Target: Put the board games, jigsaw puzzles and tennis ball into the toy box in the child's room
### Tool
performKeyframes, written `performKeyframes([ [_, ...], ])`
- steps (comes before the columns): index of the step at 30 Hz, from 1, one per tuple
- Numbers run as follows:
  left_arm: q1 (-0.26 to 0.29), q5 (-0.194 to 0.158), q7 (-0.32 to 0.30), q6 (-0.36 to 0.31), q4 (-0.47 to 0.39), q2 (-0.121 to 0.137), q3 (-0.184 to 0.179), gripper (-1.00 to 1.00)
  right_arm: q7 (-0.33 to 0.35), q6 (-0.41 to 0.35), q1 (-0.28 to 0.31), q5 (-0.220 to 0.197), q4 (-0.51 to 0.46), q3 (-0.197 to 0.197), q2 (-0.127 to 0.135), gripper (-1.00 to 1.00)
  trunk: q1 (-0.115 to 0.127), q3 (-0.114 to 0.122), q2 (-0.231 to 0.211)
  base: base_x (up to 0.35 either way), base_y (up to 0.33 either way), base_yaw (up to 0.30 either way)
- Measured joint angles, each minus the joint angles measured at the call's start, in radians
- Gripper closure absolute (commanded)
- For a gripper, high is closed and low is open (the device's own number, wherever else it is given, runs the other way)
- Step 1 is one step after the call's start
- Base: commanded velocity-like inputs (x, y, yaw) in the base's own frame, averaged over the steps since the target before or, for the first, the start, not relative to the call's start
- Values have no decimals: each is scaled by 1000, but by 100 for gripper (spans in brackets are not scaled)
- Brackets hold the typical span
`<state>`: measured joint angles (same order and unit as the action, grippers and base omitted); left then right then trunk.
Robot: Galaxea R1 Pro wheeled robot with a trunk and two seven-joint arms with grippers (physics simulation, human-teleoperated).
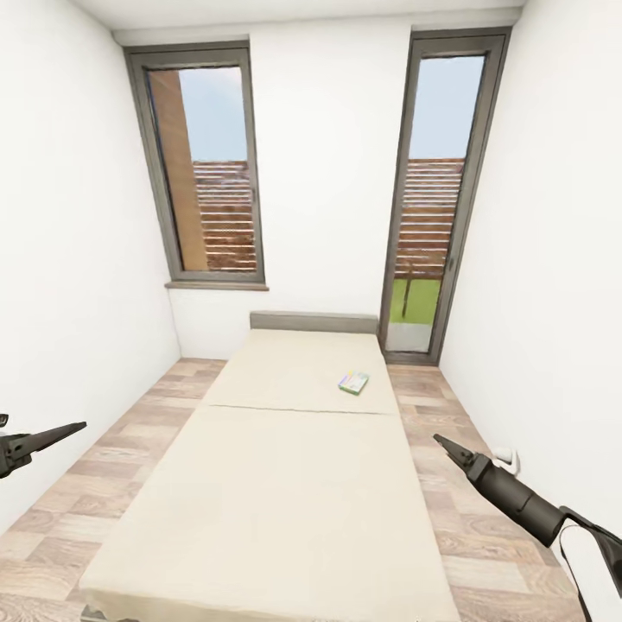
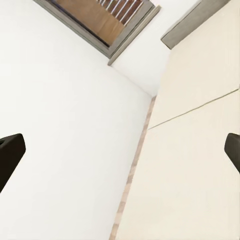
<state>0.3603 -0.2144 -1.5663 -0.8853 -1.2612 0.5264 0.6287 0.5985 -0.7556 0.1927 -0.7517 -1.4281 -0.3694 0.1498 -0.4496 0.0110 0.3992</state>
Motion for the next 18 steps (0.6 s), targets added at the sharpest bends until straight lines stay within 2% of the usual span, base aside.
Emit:
performKeyframes([
  [11, 0, 0, 0, 0, -1, 0, 0, -100, 4, 6, -7, 3, -59, 4, -6, -100, 0, -1, 0, 0, -15, -11],
  [18, 0, 0, 0, 0, -1, 0, 0, -100, 4, 7, -9, 4, -61, 2, -6, -100, 0, -1, 0, 0, -163, -1],
])
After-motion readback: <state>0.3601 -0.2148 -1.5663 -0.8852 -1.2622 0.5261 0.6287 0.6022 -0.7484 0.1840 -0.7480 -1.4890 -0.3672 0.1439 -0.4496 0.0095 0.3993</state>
